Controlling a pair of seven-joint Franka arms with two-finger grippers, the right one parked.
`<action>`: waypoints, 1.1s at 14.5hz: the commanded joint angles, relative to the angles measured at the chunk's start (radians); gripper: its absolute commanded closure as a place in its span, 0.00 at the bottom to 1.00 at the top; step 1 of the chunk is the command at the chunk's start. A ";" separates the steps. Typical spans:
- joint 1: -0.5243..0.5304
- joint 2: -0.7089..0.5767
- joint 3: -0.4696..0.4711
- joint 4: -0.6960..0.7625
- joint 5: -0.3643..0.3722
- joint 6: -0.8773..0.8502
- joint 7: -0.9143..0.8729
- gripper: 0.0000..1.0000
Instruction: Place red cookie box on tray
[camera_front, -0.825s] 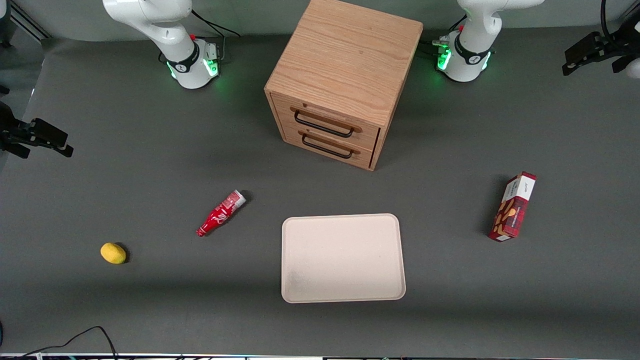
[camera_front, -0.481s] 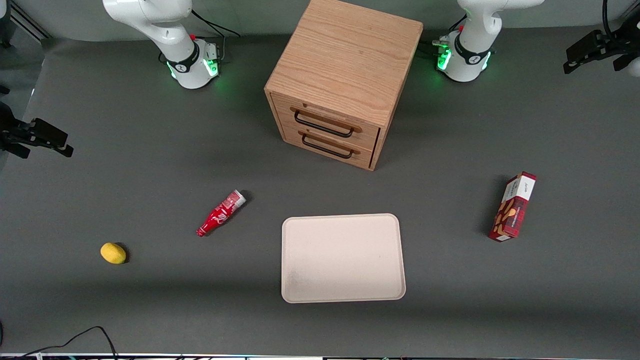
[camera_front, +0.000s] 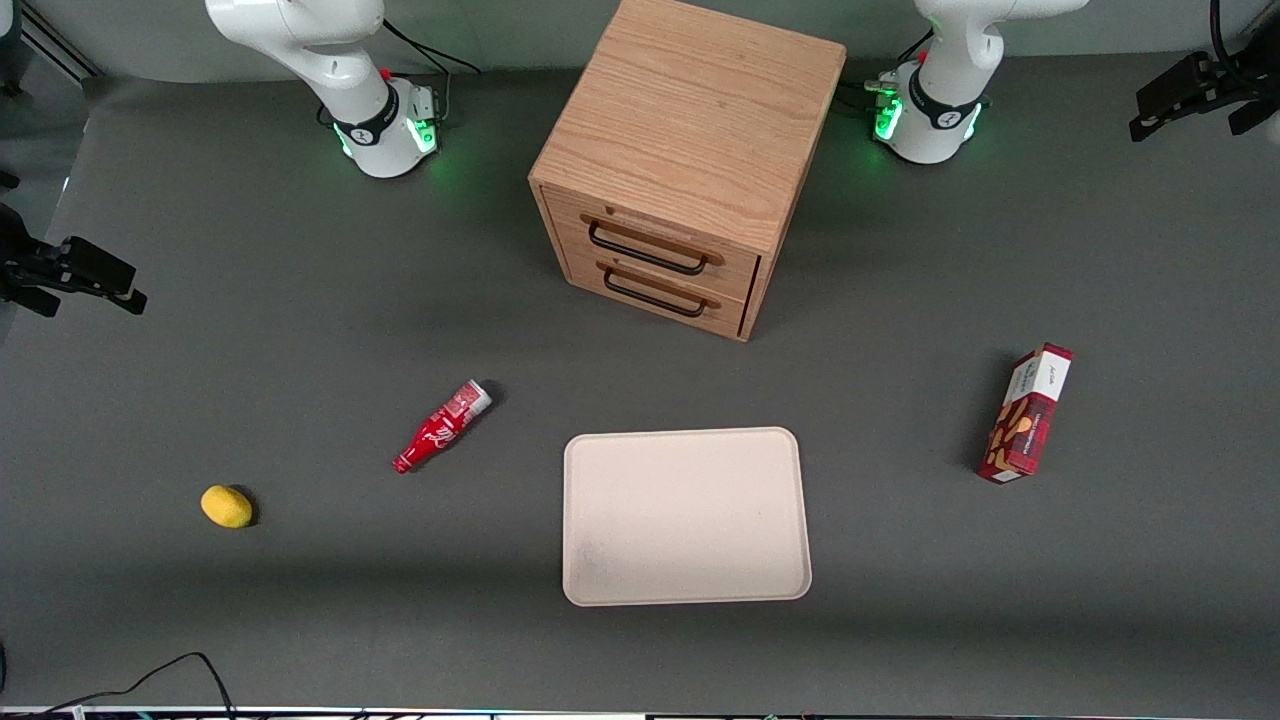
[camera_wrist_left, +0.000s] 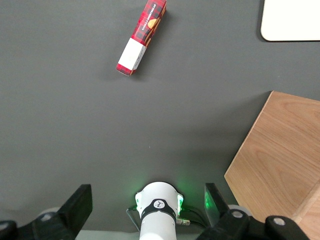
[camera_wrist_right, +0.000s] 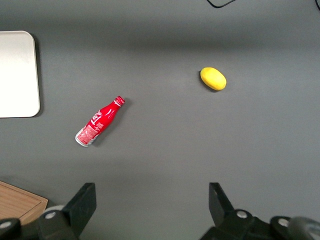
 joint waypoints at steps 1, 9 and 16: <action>0.000 0.011 0.003 0.019 -0.013 -0.020 -0.022 0.00; 0.006 0.035 0.006 0.065 0.012 0.015 0.024 0.00; 0.006 0.234 0.137 0.231 0.015 0.084 0.430 0.00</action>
